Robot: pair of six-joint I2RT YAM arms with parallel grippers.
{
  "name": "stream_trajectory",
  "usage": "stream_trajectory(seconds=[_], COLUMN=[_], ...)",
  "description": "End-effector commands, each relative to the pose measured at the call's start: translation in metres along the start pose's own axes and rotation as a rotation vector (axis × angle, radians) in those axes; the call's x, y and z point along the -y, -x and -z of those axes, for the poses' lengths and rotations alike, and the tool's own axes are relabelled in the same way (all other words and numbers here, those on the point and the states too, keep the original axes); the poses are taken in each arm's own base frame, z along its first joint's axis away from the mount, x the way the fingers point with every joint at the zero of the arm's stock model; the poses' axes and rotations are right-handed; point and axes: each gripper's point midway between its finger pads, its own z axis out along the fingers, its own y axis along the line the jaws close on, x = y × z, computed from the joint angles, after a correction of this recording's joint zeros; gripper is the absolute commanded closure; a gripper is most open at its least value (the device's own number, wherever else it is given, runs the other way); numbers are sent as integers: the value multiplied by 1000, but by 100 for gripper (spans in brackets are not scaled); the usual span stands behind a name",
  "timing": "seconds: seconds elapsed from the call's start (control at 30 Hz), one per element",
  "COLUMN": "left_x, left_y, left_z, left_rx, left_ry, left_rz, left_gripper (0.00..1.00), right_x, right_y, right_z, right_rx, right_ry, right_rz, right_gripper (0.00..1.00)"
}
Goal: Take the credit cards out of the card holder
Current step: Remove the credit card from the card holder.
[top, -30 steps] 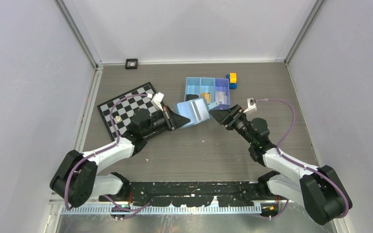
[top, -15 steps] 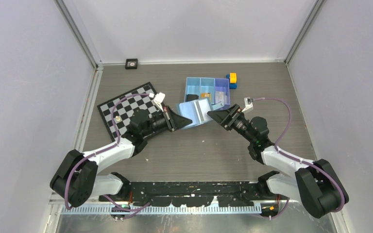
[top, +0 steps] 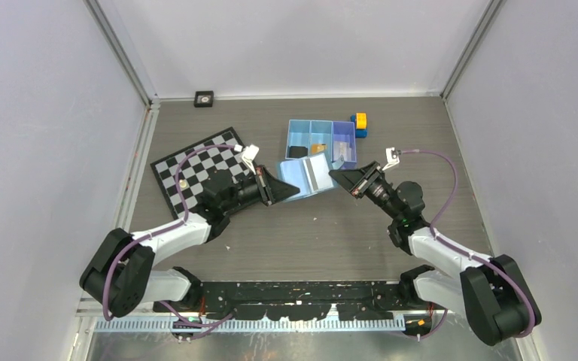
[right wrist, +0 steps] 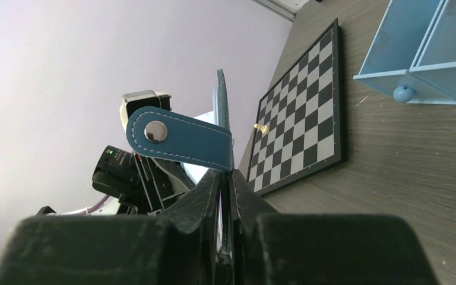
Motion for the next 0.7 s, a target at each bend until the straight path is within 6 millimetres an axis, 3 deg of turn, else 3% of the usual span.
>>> stream_trajectory(seconds=[0.0, 0.3, 0.43, 0.67], left_x=[16, 16, 17, 18], left_y=[10, 12, 12, 12], left_z=[-2, 0, 0, 0], left_rx=[19, 24, 25, 22], left_ry=[-46, -32, -34, -37], left_rz=[-90, -107, -109, -111], left_gripper=[100, 100, 100, 100], right_x=[-17, -9, -5, -2], right_y=[8, -1, -3, -15], right_z=[-2, -9, -11, -17], right_rx=[5, -58, -75, -125], right_ry=[37, 12, -15, -41], right_rz=[63, 65, 73, 98], right_gripper=[86, 69, 81, 80])
